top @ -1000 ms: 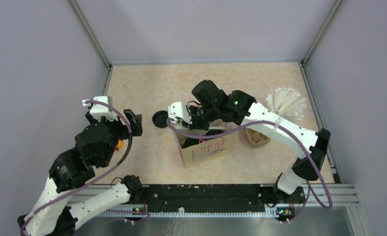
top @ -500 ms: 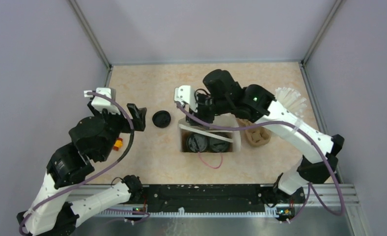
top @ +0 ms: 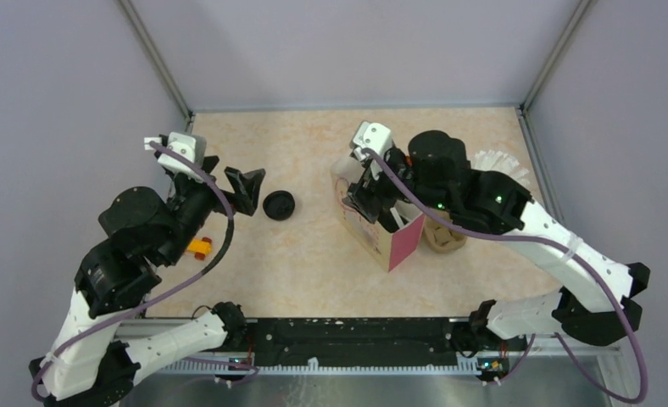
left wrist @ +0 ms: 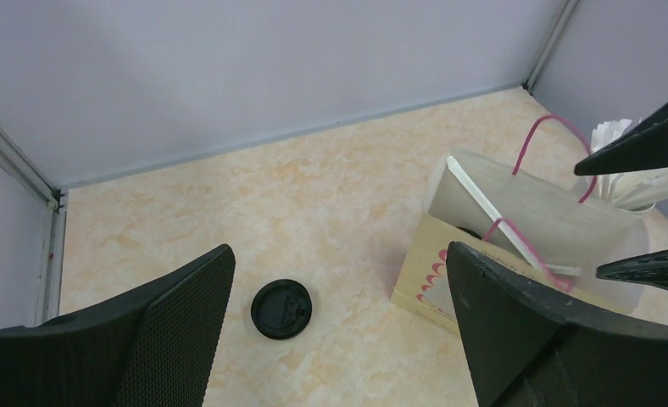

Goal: Pack the takeout coffee

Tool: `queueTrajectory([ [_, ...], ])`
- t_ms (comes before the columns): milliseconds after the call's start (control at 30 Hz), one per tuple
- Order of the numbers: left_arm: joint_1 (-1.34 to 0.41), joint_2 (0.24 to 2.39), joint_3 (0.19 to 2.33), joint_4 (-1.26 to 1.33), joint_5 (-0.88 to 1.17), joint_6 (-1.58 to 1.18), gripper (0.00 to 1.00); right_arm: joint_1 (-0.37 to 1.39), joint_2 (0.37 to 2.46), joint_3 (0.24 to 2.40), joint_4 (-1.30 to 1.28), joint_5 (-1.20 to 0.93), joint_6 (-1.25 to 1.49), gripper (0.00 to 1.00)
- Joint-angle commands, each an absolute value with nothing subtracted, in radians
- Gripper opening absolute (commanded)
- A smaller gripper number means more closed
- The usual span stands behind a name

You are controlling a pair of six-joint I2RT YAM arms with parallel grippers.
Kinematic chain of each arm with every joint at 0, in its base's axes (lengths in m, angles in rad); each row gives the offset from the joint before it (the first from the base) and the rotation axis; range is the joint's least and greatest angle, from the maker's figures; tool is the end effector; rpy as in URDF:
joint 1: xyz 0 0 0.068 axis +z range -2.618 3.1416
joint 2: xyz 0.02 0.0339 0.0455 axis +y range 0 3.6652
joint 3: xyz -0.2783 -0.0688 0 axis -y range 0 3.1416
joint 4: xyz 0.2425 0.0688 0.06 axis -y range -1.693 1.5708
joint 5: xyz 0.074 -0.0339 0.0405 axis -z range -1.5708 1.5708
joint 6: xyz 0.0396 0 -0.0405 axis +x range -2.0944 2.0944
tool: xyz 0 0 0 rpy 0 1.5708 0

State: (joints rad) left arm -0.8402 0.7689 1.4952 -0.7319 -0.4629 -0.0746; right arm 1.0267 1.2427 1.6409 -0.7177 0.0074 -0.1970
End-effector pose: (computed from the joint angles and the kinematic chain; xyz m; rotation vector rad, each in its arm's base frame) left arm 0.0605 -0.0410 0.5123 0.2412 1.5683 -0.3518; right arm 0.1237 0.2038 0.4906 -1.1039 1.5821 0.5552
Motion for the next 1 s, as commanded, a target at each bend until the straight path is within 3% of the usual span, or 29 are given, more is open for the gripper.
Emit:
queueTrajectory([
  [0, -0.839, 0.782, 1.477, -0.688, -0.428, -0.061, 0.99, 1.030, 1.272, 1.620, -0.635, 0.041, -0.144, 0.79],
  [367, -0.839, 0.844, 1.529, -0.743, -0.420, -0.124, 0.99, 1.026, 1.282, 1.783, -0.697, 0.305, 0.181, 0.81],
  [600, -0.839, 0.881, 1.576, -0.779, -0.398, -0.236, 0.99, 1.025, 1.272, 1.869, -1.013, 0.650, 0.518, 0.84],
  [767, -0.839, 0.863, 1.549, -0.776, -0.376, -0.263, 0.99, 1.025, 1.252, 1.920, -1.151, 0.695, 0.597, 0.88],
  [967, -0.839, 0.831, 1.508, -0.777, -0.382, -0.296, 0.99, 1.026, 1.113, 1.796, -1.068, 0.692, 0.624, 0.89],
])
